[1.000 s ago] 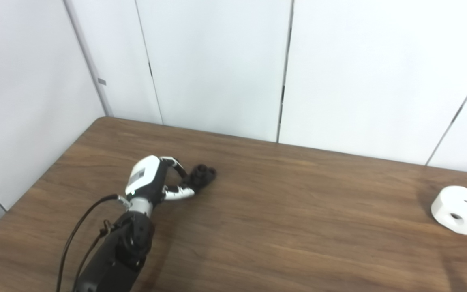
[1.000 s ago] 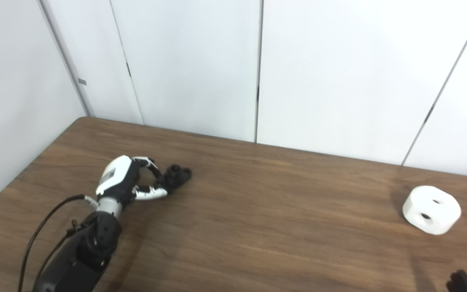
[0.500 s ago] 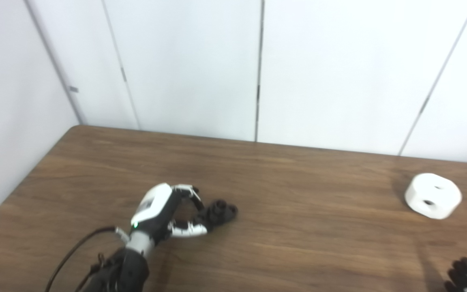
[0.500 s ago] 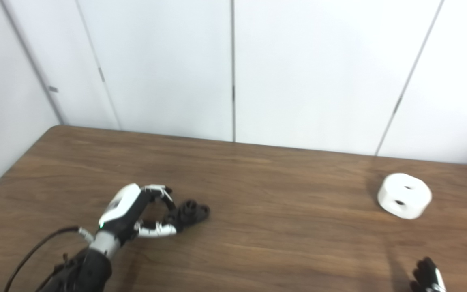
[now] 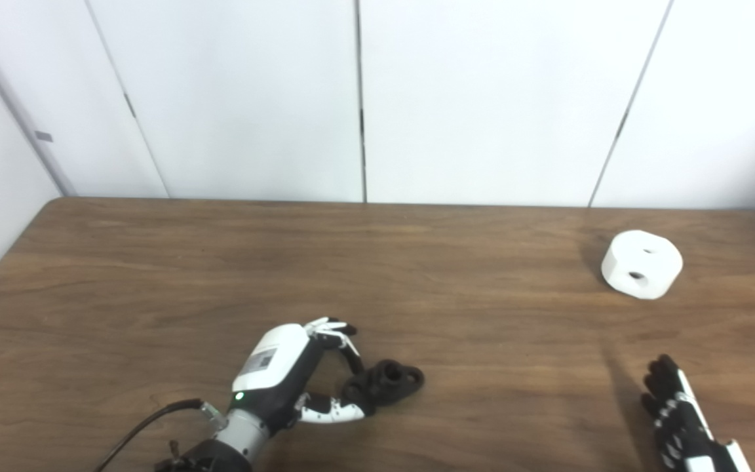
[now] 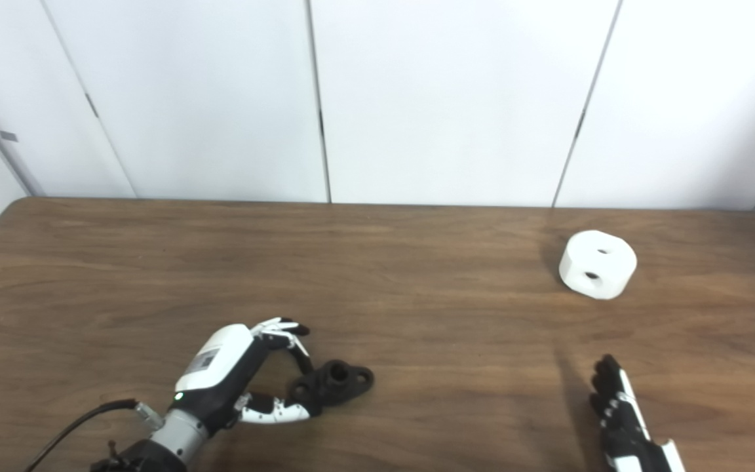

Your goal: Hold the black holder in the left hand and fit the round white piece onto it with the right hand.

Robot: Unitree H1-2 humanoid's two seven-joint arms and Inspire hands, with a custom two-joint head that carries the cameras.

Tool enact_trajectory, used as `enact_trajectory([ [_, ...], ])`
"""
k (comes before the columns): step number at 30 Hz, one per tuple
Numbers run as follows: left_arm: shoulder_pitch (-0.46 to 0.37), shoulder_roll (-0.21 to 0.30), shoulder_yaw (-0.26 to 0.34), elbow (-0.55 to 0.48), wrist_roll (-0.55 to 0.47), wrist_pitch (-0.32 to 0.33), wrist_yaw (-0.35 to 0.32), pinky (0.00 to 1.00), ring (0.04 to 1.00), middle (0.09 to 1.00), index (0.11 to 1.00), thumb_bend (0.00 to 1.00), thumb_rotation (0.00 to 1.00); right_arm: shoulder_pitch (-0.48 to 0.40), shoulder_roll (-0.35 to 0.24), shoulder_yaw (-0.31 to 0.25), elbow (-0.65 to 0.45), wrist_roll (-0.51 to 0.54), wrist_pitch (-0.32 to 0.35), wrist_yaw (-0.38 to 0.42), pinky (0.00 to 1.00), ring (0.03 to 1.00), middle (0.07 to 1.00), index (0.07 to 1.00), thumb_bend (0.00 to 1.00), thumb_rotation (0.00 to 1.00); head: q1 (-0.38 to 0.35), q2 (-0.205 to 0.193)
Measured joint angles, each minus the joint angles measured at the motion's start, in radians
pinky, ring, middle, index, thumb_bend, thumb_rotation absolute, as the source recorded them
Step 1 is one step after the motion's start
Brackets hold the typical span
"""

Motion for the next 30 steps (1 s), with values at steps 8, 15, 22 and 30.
enact_trajectory([
  [8, 0.044, -0.025, -0.057, -0.004, 0.003, -0.075, -0.001, 0.83, 0.910, 0.832, 0.491, 0.51, 0.05, 0.009, 0.012, 0.014, -0.034, -0.002, 0.048, -0.009, 1.00, 1.000, 1.000, 1.000, 0.62, 0.95, -0.023, 0.031],
  [15, 0.057, -0.025, -0.053, -0.006, 0.042, -0.080, -0.007, 0.84, 0.890, 0.817, 0.490, 0.51, 0.05, 0.017, 0.011, 0.014, -0.053, 0.005, 0.067, -0.009, 1.00, 1.000, 1.000, 1.000, 0.63, 0.95, -0.031, 0.052],
  [22, 0.075, -0.007, -0.051, 0.018, 0.202, -0.129, 0.038, 0.86, 0.857, 0.789, 0.490, 0.52, 0.05, 0.012, 0.000, 0.010, -0.058, 0.005, 0.077, -0.008, 1.00, 1.000, 1.000, 1.000, 0.64, 0.96, -0.031, 0.057],
  [30, 0.088, -0.009, -0.037, 0.044, 0.297, -0.153, 0.074, 0.86, 0.853, 0.783, 0.490, 0.52, 0.05, -0.002, -0.005, 0.007, -0.045, 0.007, 0.075, -0.008, 1.00, 1.000, 1.000, 1.000, 0.61, 0.97, -0.049, 0.049],
])
